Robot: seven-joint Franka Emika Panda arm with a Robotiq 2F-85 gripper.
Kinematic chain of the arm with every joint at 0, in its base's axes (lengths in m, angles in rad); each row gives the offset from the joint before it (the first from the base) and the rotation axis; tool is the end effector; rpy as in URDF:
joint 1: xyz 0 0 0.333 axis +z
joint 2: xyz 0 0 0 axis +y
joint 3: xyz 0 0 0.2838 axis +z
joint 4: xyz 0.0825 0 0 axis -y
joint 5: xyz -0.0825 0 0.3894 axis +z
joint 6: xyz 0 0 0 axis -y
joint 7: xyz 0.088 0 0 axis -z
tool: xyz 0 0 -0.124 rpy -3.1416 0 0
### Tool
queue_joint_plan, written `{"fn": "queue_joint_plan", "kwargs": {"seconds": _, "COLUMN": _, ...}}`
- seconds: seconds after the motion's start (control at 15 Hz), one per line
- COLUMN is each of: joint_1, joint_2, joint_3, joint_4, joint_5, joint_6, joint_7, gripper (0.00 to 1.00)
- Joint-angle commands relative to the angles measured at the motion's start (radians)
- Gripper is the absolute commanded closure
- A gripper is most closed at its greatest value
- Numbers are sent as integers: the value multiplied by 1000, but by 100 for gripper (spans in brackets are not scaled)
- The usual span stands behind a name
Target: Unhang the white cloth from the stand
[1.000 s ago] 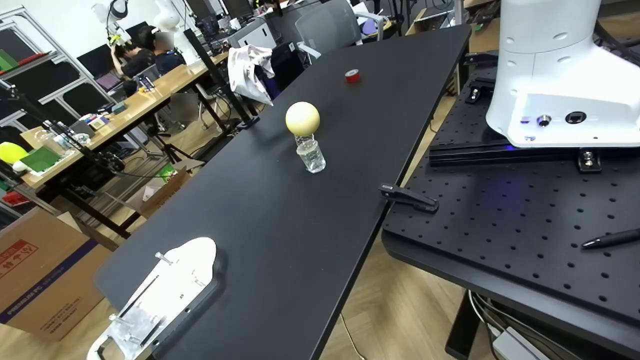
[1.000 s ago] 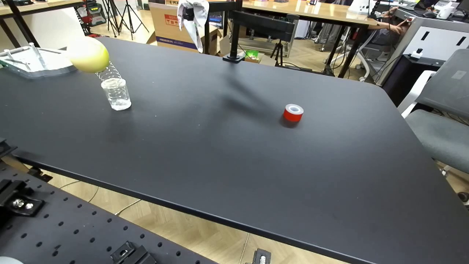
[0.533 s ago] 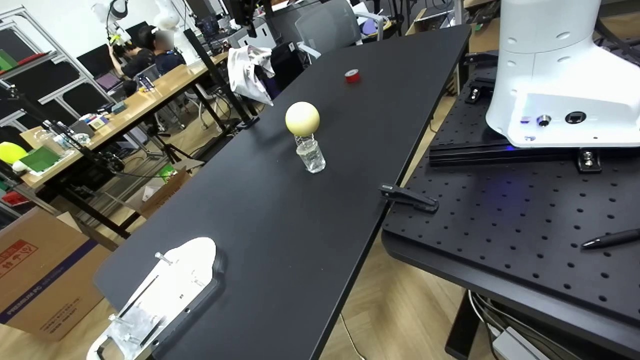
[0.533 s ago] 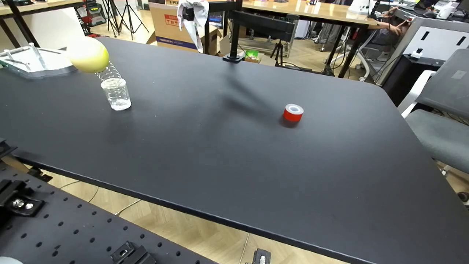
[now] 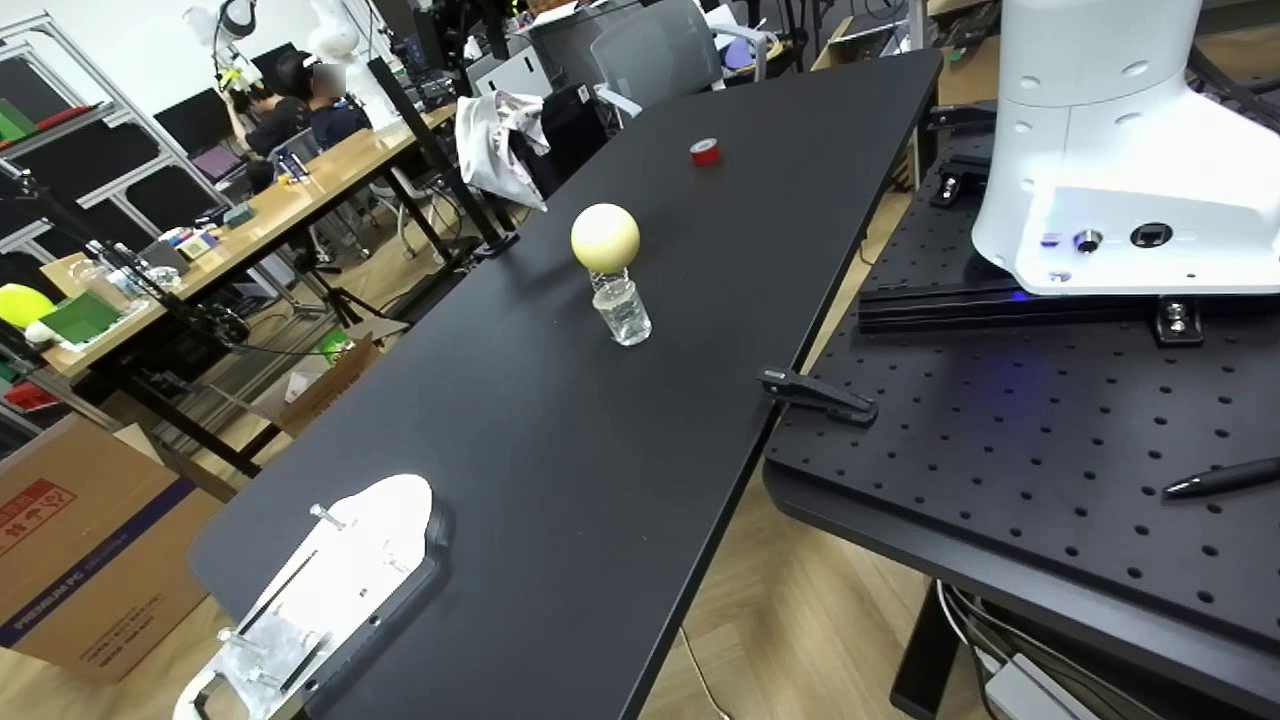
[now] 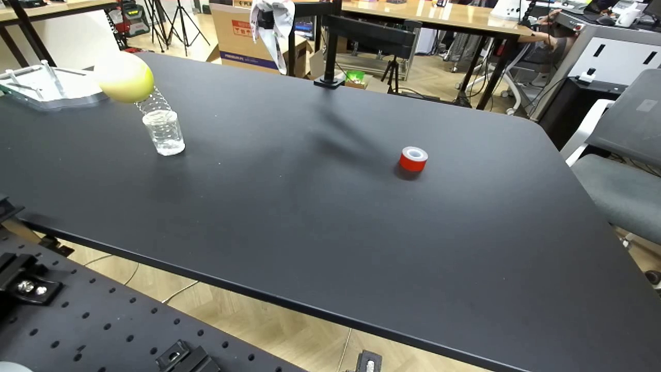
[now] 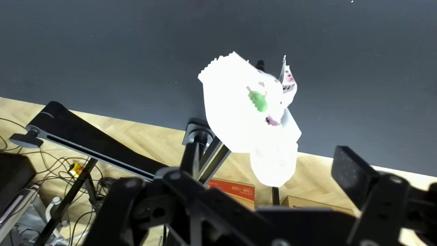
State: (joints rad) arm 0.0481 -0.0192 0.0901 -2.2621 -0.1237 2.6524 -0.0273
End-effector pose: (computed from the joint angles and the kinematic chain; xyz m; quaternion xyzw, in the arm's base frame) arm 0.5574 0.0800 0.3616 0.9699 0.1283 0.2048 0.0291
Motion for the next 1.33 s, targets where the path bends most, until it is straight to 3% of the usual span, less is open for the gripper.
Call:
{"fn": "queue_joint_plan", "kwargs": {"seconds": 0.0, "joint_1": 3, "joint_2": 48, "joint_3": -14, "joint_4": 51, "joint_5": 23, "joint_6": -20, "joint_7": -43, "gripper": 0}}
{"fn": "queue_joint_plan", "kwargs": {"seconds": 0.2, "joint_1": 3, "joint_2": 85, "joint_3": -17, "joint_4": 73, "joint_5": 20, "joint_6": -20, "joint_7": -71, "gripper": 0}}
{"fn": "queue_joint_plan", "kwargs": {"seconds": 0.27, "joint_1": 3, "joint_2": 95, "joint_3": -15, "joint_4": 77, "joint_5": 29, "joint_6": -18, "joint_7": -84, "gripper": 25}}
{"fn": "queue_joint_plan", "kwargs": {"seconds": 0.33, "joint_1": 3, "joint_2": 103, "joint_3": -14, "joint_4": 83, "joint_5": 30, "joint_6": -17, "joint_7": -91, "gripper": 26}}
{"fn": "queue_joint_plan", "kwargs": {"seconds": 1.0, "joint_1": -4, "joint_2": 79, "joint_3": -6, "joint_4": 63, "joint_5": 124, "joint_6": -35, "joint_7": -169, "gripper": 95}}
{"fn": "queue_joint_plan", "kwargs": {"seconds": 1.27, "joint_1": -6, "joint_2": -20, "joint_3": -10, "joint_4": -25, "joint_5": 184, "joint_6": -67, "joint_7": -188, "gripper": 100}}
